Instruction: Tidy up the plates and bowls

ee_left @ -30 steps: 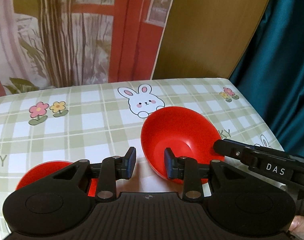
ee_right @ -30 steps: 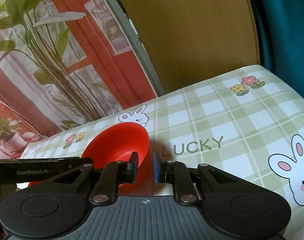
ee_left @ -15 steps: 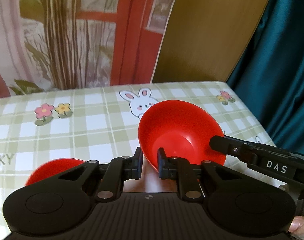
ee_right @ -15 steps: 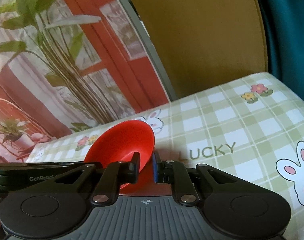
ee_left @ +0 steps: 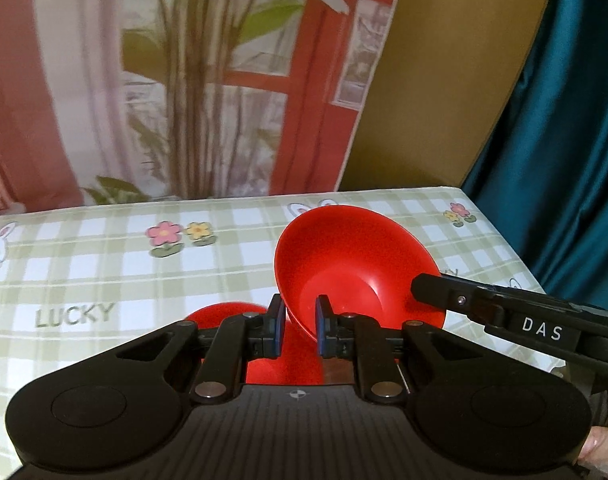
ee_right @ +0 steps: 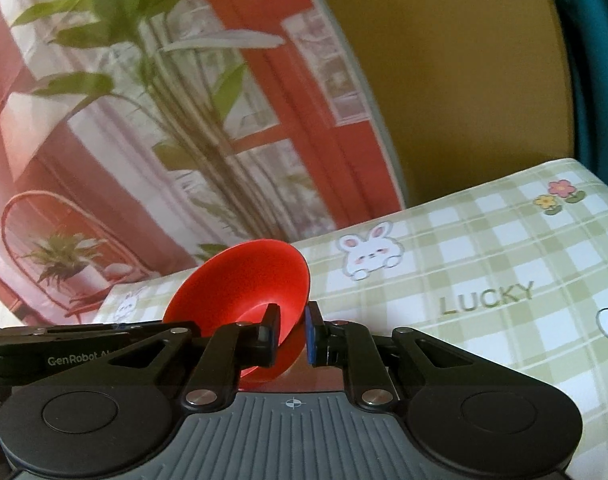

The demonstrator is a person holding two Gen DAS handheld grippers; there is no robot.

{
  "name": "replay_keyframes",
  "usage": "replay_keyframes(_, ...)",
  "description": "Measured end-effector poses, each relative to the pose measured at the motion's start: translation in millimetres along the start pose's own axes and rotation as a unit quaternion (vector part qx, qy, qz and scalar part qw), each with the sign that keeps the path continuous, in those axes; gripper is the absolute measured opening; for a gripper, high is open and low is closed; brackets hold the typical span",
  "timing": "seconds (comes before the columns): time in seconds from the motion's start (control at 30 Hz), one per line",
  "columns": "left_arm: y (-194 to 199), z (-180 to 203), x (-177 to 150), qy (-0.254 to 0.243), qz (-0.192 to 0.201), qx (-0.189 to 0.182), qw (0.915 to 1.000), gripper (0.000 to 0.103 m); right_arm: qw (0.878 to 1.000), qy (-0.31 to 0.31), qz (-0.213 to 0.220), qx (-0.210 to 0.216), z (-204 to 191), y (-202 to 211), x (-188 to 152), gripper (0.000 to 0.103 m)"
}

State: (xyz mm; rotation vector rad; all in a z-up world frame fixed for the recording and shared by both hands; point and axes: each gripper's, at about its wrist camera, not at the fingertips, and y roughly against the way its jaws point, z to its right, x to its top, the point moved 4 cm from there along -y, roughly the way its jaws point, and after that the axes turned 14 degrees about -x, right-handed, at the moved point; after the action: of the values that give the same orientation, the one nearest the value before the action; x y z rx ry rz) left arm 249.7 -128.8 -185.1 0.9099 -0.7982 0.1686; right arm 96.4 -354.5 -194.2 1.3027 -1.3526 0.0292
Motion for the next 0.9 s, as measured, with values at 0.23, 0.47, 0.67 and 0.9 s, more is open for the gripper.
replay_keyframes(0.23,16,-26,-13,0.024,0.004,0.012,0.9996,0.017,0.999,0.026,-0.018,0.007,-32,-6,-9,0.014)
replay_keyframes(0.47,24,-40,-26,0.030,0.008,0.026,0.9992,0.017,0.998,0.046,-0.039,0.008,-48,-15,-17,0.014)
replay_keyframes(0.67,25,-48,-36,0.040,0.000,0.036,0.9986,0.017,0.997,0.055,-0.061,0.008,-55,-23,-25,0.014)
replay_keyframes(0.9,23,-53,-45,0.047,-0.007,0.045,0.9979,0.017,0.995,0.061,-0.077,0.007,-59,-28,-32,0.014)
